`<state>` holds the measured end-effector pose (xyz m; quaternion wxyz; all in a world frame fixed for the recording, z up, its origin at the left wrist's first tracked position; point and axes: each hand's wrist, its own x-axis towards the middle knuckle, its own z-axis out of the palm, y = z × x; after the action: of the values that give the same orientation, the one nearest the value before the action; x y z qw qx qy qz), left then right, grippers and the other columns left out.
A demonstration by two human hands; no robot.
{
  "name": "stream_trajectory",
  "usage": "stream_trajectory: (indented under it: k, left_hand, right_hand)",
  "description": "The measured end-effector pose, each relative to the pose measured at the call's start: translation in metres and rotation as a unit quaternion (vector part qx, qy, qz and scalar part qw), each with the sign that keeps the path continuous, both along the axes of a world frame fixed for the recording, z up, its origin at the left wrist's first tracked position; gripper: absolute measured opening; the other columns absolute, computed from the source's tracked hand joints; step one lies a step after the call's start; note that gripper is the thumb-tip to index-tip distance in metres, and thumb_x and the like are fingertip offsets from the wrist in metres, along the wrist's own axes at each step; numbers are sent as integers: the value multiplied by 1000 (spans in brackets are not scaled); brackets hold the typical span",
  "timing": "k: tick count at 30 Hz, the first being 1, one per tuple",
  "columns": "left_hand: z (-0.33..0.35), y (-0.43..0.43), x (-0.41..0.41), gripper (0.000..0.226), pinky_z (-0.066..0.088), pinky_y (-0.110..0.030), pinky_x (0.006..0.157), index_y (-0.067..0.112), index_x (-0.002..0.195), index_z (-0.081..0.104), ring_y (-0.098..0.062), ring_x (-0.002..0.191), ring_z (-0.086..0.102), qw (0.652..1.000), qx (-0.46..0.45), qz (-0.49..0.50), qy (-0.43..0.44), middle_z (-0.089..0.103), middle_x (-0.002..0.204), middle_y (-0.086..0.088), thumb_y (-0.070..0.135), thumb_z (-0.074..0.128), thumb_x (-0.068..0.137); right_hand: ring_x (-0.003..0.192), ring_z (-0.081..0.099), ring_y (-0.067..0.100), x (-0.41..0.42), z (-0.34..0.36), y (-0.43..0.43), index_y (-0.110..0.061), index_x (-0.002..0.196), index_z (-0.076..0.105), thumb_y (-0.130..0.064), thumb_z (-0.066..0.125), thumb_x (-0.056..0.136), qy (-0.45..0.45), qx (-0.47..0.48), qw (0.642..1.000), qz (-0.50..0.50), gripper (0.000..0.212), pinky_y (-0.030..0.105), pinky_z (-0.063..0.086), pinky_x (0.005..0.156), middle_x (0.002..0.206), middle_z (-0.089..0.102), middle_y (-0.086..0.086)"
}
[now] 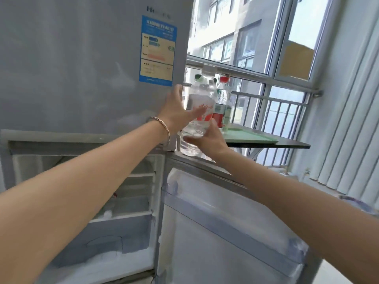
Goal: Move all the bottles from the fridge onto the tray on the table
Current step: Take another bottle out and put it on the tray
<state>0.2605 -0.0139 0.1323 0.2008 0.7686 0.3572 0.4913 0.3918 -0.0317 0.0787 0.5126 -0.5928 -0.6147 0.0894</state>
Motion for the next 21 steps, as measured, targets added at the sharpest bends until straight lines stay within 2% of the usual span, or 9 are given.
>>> stream_trajectory:
  k: [2,3,6,8,10,12,16,19,21]
  left_hand:
    - [3,9,30,91,49,-44,99,15,146,23,-26,126,46,996,-42,-72,-36,38,143,-10,45,73,76]
    - [1,12,43,82,52,-37,94,12,145,25,-24,122,49,993,-55,-100,-36,41,140,-9,36,71,81]
    - [-5,31,93,56,49,-19,79,8,138,37,-17,106,57,991,-33,-129,-18,49,120,-3,21,62,90]
    - [-7,40,117,55,46,-16,70,8,141,37,-6,85,54,992,-21,-127,-11,51,117,-3,22,58,92]
    - [-9,54,141,58,45,-18,62,10,146,32,-4,71,49,991,-20,-129,16,55,122,-9,26,54,95]
    - [-13,69,162,57,41,-18,61,11,148,29,-6,74,49,990,-11,-123,63,55,125,-15,31,46,98]
    - [-24,102,193,49,48,-35,89,7,133,49,-23,103,59,985,-21,-94,140,61,120,-11,40,37,99]
    - [-32,115,207,49,47,-34,72,4,111,61,-23,81,57,981,-49,-96,158,61,90,-8,41,31,100]
    - [-35,121,210,52,42,-32,67,3,110,61,-23,78,53,981,-54,-89,164,59,88,-8,41,28,101]
  right_hand:
    - [111,59,21,33,12,7,-11,132,35,-29,87,68,54,33,998,-29,84,40,50,99,123,58,4]
    - [106,62,21,46,15,11,-10,128,36,-31,87,68,82,45,995,-42,81,38,53,93,121,60,7]
    - [90,66,16,88,29,27,-8,127,41,-31,85,70,101,80,987,-95,75,30,55,77,113,65,7]
    - [94,66,22,110,35,38,-9,130,40,-30,82,73,91,92,984,-123,74,38,57,81,116,64,9]
    - [99,64,25,133,37,54,-10,129,38,-32,78,77,58,83,983,-156,70,39,55,83,118,62,9]
    - [100,62,26,152,37,70,-8,126,40,-32,74,81,21,62,981,-184,62,32,48,78,117,61,10]
    - [109,58,32,182,30,107,-4,129,42,-23,66,87,7,12,977,-211,52,43,50,92,126,55,17]
    - [104,55,30,190,25,131,-4,117,50,-22,46,93,17,-34,978,-206,31,40,47,90,124,55,21]
    - [95,54,29,197,20,146,-7,101,52,-27,29,92,-20,-35,973,-225,33,39,44,84,115,59,22]
